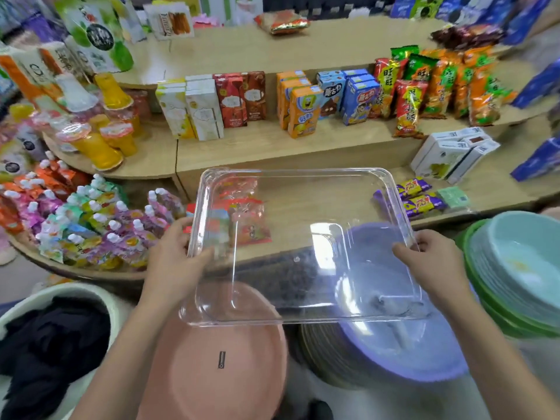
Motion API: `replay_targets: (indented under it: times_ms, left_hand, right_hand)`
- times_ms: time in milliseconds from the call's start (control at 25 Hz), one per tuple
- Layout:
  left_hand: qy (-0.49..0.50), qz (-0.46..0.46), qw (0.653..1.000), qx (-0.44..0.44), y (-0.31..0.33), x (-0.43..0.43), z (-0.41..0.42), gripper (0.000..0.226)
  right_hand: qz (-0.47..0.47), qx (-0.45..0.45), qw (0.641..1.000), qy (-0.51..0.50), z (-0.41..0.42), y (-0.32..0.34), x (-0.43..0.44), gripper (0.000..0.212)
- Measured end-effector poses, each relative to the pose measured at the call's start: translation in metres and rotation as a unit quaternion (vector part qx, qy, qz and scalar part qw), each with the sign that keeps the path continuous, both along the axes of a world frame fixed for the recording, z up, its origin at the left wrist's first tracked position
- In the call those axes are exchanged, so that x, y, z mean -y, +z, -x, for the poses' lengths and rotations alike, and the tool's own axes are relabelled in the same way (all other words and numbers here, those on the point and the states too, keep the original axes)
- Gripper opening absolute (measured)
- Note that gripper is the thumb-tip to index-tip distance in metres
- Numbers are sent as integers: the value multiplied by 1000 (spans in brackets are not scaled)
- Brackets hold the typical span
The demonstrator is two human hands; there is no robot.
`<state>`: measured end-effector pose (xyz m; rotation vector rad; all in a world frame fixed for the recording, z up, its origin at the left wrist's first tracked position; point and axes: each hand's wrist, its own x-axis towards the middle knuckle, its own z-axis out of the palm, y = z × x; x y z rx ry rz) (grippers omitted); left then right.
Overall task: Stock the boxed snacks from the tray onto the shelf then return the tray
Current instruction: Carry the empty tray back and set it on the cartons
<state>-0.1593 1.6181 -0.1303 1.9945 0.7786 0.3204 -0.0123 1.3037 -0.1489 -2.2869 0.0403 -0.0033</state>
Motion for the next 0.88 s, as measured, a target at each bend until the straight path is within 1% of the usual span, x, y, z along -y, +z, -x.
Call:
replay_targets:
  times_ms: [120,280,400,520,600,680,800,880]
  left_hand:
    - [-57,2,998,17,16,47,-39,55]
    - [-160,24,986,42,12,111,-95,56]
    - [-242,31,968,53,13,162,-132,53]
    - [-320,4,946,47,18,210,-162,54]
    - [-384,7,922,42,20,239,-180,53]
    - [-456,3,889,42,24,273,-193,51]
    - [-546,12,837,27,25,320,-203,50]
    - [-596,7,803,29,22,348,-206,51]
  right_hand:
    - [-16,11,998,-67,-1,10,60,18]
    - [-20,26,985,-168,12,24,146,20]
    - [-42,20,967,-249,35,29,201,22]
    - [-40,19,940,-338,69,35,237,20]
    - [-37,29,917,-395,97,38,252,26]
    - [-35,28,887,-459,129,38,264,29]
    - [-33,15,841,-540,175,37,270,29]
    - [-30,17,804,-593,202,37,271,25]
